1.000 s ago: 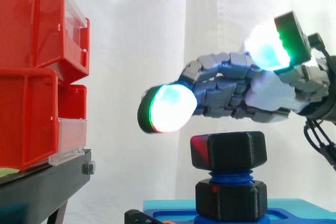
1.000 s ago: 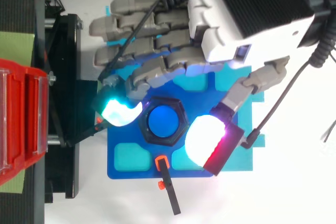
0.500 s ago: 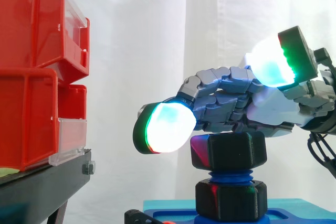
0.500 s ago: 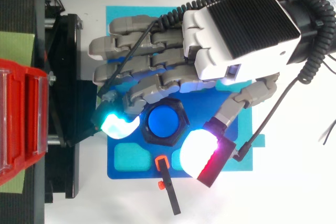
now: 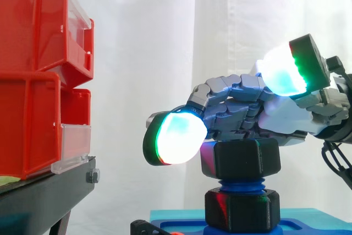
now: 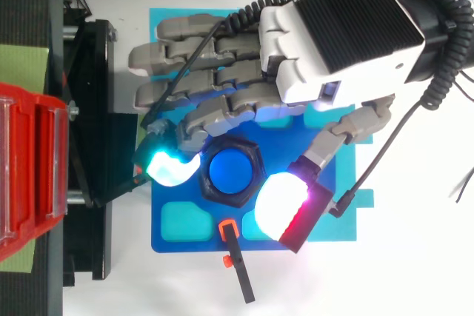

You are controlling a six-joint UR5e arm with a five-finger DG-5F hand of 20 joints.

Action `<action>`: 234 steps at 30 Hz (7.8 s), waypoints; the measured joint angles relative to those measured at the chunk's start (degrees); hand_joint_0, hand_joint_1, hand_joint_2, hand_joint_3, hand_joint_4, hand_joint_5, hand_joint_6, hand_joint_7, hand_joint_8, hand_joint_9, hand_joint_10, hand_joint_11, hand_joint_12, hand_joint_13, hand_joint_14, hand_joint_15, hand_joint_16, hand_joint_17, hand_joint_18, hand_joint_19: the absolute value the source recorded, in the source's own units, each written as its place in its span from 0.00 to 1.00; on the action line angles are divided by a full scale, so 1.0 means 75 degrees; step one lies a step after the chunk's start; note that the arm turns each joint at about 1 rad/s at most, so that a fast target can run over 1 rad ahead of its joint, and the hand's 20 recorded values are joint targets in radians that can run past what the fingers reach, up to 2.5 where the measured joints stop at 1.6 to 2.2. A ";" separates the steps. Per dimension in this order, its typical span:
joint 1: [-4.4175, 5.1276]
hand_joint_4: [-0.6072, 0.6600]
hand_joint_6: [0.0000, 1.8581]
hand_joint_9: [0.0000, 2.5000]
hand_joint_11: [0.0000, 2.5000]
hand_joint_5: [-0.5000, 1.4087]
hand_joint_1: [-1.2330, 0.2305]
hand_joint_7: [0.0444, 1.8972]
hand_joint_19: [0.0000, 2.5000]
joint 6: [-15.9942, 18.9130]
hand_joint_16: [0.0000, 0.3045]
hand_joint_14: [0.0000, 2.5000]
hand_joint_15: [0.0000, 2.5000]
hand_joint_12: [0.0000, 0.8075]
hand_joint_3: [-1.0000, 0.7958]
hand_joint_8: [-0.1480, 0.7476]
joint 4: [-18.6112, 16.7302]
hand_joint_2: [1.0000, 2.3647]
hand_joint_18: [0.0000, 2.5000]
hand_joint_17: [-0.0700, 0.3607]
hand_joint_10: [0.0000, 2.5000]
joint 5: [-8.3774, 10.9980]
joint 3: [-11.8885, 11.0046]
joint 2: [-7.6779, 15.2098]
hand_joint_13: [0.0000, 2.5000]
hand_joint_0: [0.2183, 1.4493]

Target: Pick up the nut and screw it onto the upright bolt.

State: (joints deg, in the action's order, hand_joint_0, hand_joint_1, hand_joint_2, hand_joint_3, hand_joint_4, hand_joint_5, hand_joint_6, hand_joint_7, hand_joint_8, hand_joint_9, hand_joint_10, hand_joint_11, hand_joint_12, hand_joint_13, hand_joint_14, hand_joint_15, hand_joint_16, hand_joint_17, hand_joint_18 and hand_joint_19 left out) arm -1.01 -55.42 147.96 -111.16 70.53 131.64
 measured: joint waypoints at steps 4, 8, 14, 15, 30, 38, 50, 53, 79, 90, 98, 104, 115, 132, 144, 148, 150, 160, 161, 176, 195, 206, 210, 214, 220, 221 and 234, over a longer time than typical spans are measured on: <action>-0.0020 0.65 0.27 0.15 0.00 0.18 0.72 0.42 0.00 -0.0004 0.11 0.00 0.00 0.35 0.28 0.46 -0.0004 0.00 0.00 0.33 0.00 -0.0006 0.0003 0.0000 0.05 0.20; -0.0048 0.68 0.27 0.16 0.00 0.19 0.71 0.48 0.00 -0.0005 0.10 0.00 0.00 0.34 0.28 0.47 -0.0002 0.00 0.00 0.32 0.00 -0.0017 0.0003 0.0000 0.06 0.21; -0.0114 0.68 0.27 0.18 0.00 0.20 0.68 0.56 0.00 -0.0011 0.09 0.00 0.00 0.33 0.28 0.48 -0.0035 0.00 0.00 0.31 0.00 -0.0098 0.0002 -0.0002 0.07 0.22; -0.0129 0.68 0.27 0.19 0.00 0.20 0.67 0.57 0.00 -0.0015 0.09 0.00 0.00 0.33 0.28 0.48 -0.0039 0.00 0.00 0.31 0.00 -0.0112 0.0002 -0.0001 0.08 0.22; -0.0442 0.69 0.27 0.25 0.00 0.25 0.64 0.70 0.00 -0.0062 0.08 0.00 0.00 0.29 0.28 0.49 -0.0184 0.00 0.00 0.28 0.00 -0.0431 -0.0002 -0.0009 0.11 0.23; -0.0561 0.62 0.29 0.34 0.00 0.27 0.64 0.66 0.00 -0.0064 0.06 0.00 0.00 0.26 0.28 0.47 -0.0217 0.00 0.05 0.26 0.00 -0.0557 -0.0003 -0.0009 0.17 0.23; -0.0689 0.69 0.27 0.32 0.00 0.21 0.66 0.51 0.00 -0.0062 0.08 0.00 0.00 0.30 0.28 0.47 -0.0285 0.00 0.03 0.29 0.00 -0.0698 -0.0005 -0.0009 0.16 0.22; -0.0697 0.65 0.27 0.25 0.00 0.18 0.66 0.39 0.00 -0.0051 0.09 0.00 0.00 0.33 0.28 0.44 -0.0378 0.00 0.00 0.31 0.00 -0.0726 -0.0005 -0.0010 0.11 0.21; -0.0326 0.55 0.27 0.07 0.00 0.14 0.74 0.30 0.00 -0.0027 0.14 0.00 0.00 0.40 0.28 0.39 -0.0595 0.00 0.00 0.38 0.00 -0.0591 -0.0003 0.0039 0.00 0.18; -0.0279 0.58 0.27 0.08 0.00 0.15 0.74 0.33 0.00 0.0005 0.14 0.00 0.00 0.40 0.28 0.40 -0.0633 0.00 0.00 0.38 0.00 -0.0565 -0.0001 0.0149 0.00 0.18; -0.0276 0.63 0.27 0.12 0.00 0.17 0.71 0.40 0.00 0.0007 0.12 0.00 0.00 0.38 0.28 0.44 -0.0608 0.00 0.00 0.36 0.00 -0.0565 0.0002 0.0153 0.03 0.20; -0.0281 0.68 0.27 0.17 0.00 0.19 0.68 0.52 0.00 0.0006 0.11 0.00 0.00 0.37 0.28 0.46 -0.0554 0.00 0.00 0.34 0.00 -0.0567 0.0005 0.0152 0.06 0.20; -0.0410 0.66 0.27 0.22 0.00 0.21 0.64 0.63 0.00 0.0004 0.10 0.00 0.00 0.35 0.28 0.48 -0.0534 0.00 0.00 0.32 0.00 -0.0665 0.0005 0.0148 0.09 0.21; -0.0778 0.66 0.27 0.36 0.00 0.25 0.62 0.66 0.00 0.0009 0.07 0.00 0.00 0.30 0.28 0.47 -0.0615 0.00 0.04 0.28 0.00 -0.0983 0.0001 0.0144 0.17 0.23; -0.0741 0.62 0.27 0.17 0.00 0.17 0.67 0.34 0.00 0.0029 0.13 0.00 0.00 0.39 0.28 0.41 -0.0679 0.00 0.00 0.36 0.00 -0.1024 -0.0356 0.0143 0.06 0.19; -0.0708 0.59 0.27 0.13 0.00 0.16 0.70 0.31 0.00 0.0048 0.14 0.00 0.00 0.40 0.28 0.40 -0.0685 0.00 0.00 0.38 0.00 -0.1085 -0.0395 0.0162 0.03 0.19; -0.0688 0.59 0.27 0.13 0.00 0.15 0.70 0.30 0.00 0.0051 0.14 0.00 0.00 0.40 0.28 0.40 -0.0685 0.00 0.00 0.38 0.00 -0.1091 -0.0394 0.0185 0.03 0.19; -0.0479 0.59 0.27 0.09 0.00 0.15 0.73 0.32 0.00 0.0161 0.14 0.00 0.00 0.41 0.28 0.40 -0.0677 0.00 0.00 0.39 0.00 -0.1022 -0.0387 0.0292 0.01 0.18; -0.0466 0.59 0.27 0.10 0.00 0.15 0.73 0.34 0.00 0.0171 0.14 0.00 0.00 0.40 0.28 0.41 -0.0669 0.00 0.00 0.39 0.00 -0.1009 -0.0385 0.0292 0.01 0.18; -0.0418 0.68 0.27 0.17 0.00 0.19 0.71 0.50 0.00 0.0194 0.13 0.00 0.00 0.40 0.28 0.45 -0.0635 0.00 0.00 0.37 0.00 -0.0975 -0.0194 0.0295 0.06 0.20; -0.0527 0.67 0.27 0.27 0.00 0.25 0.65 0.69 0.00 0.0194 0.11 0.00 0.00 0.35 0.28 0.47 -0.0629 0.00 0.00 0.33 0.00 -0.1005 -0.0185 0.0293 0.12 0.22; -0.0709 0.55 0.30 0.50 0.00 0.29 0.60 0.66 0.00 0.0194 0.06 0.00 0.00 0.24 0.28 0.40 -0.0638 0.00 0.15 0.25 0.00 -0.1129 -0.0190 0.0286 0.27 0.24; -0.0763 0.56 0.30 0.52 0.02 0.29 0.60 0.67 0.00 0.0194 0.05 0.00 0.00 0.23 0.28 0.41 -0.0638 0.00 0.17 0.25 0.00 -0.1147 -0.0189 0.0284 0.29 0.25; -0.0792 0.64 0.27 0.46 0.03 0.25 0.63 0.62 0.00 0.0194 0.08 0.00 0.00 0.28 0.28 0.44 -0.0638 0.00 0.14 0.29 0.00 -0.1150 -0.0191 0.0283 0.26 0.23; -0.0801 0.64 0.27 0.28 0.00 0.18 0.66 0.40 0.00 0.0194 0.12 0.00 0.00 0.37 0.28 0.44 -0.0684 0.00 0.04 0.36 0.00 -0.1151 -0.0214 0.0284 0.14 0.20; -0.0801 0.64 0.27 0.25 0.00 0.18 0.66 0.38 0.00 0.0194 0.13 0.00 0.00 0.37 0.28 0.43 -0.0713 0.00 0.03 0.36 0.00 -0.1151 -0.0224 0.0284 0.13 0.20; -0.0680 0.58 0.27 0.09 0.00 0.15 0.70 0.31 0.00 0.0182 0.15 0.00 0.00 0.41 0.28 0.39 -0.0873 0.00 0.00 0.40 0.00 -0.1197 -0.0271 0.0295 0.00 0.18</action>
State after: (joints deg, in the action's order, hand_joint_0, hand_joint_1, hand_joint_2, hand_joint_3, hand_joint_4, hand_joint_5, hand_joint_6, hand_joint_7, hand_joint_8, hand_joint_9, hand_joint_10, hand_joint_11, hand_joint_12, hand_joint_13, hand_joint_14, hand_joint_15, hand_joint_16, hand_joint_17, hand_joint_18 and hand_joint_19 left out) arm -6.11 -54.05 141.41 -120.14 68.50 133.85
